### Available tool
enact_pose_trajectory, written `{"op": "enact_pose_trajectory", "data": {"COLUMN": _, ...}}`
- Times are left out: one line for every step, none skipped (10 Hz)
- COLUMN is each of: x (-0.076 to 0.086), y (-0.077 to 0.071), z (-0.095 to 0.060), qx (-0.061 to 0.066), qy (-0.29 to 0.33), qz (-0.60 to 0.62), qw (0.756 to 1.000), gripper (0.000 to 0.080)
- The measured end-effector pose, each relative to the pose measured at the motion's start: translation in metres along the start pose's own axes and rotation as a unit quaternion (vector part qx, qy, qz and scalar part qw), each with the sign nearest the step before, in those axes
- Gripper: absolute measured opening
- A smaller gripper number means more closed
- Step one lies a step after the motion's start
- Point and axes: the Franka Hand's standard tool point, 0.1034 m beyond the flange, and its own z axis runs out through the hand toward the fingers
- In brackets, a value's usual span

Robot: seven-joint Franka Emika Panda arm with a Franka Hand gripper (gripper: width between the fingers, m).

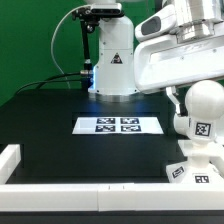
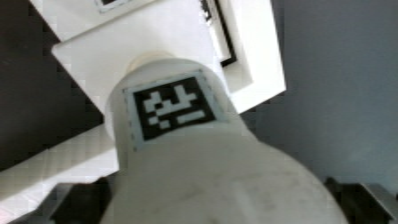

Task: Assemble lamp

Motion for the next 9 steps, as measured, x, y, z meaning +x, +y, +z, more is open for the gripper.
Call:
{"op": "enact_pose_trajectory", "data": {"x": 0.0012, "y": 0.0001, "z": 0.0007, "qx": 0.001, "qy": 0.006, "qz": 0.000, "qw": 1.000, "gripper": 0.0574}}
{"op": "enact_pose_trajectory", "data": {"x": 0.0019, "y": 0.0003, "z": 0.0011, "qx": 0.001, "qy": 0.009, "qz": -0.002, "qw": 1.000, "gripper": 0.0574}}
{"op": "enact_pose_trajectory", "data": {"x": 0.0027, "y": 0.0013, "z": 0.0011, "qx": 0.000, "qy": 0.010, "qz": -0.007, "qw": 1.000, "gripper": 0.0574}}
{"op": "enact_pose_trajectory", "data": {"x": 0.0024, "y": 0.0011, "z": 0.0012, "qx": 0.000, "qy": 0.009, "qz": -0.007, "qw": 1.000, "gripper": 0.0641}}
{"op": "enact_pose_trajectory", "data": {"x": 0.0024, "y": 0.0011, "z": 0.0012, "qx": 0.000, "qy": 0.009, "qz": -0.007, "qw": 1.000, "gripper": 0.0641}}
{"op": "enact_pose_trajectory", "data": {"x": 0.0024, "y": 0.0012, "z": 0.0012, "qx": 0.000, "qy": 0.009, "qz": -0.007, "qw": 1.000, "gripper": 0.0687}}
{"op": "enact_pose_trajectory", "data": {"x": 0.0024, "y": 0.0012, "z": 0.0012, "qx": 0.000, "qy": 0.009, "qz": -0.007, "qw": 1.000, "gripper": 0.0696}}
{"op": "enact_pose_trajectory", "data": {"x": 0.0024, "y": 0.0012, "z": 0.0012, "qx": 0.000, "qy": 0.009, "qz": -0.007, "qw": 1.000, "gripper": 0.0696}}
{"op": "enact_pose_trajectory", "data": {"x": 0.0024, "y": 0.0012, "z": 0.0012, "qx": 0.000, "qy": 0.009, "qz": -0.007, "qw": 1.000, "gripper": 0.0696}}
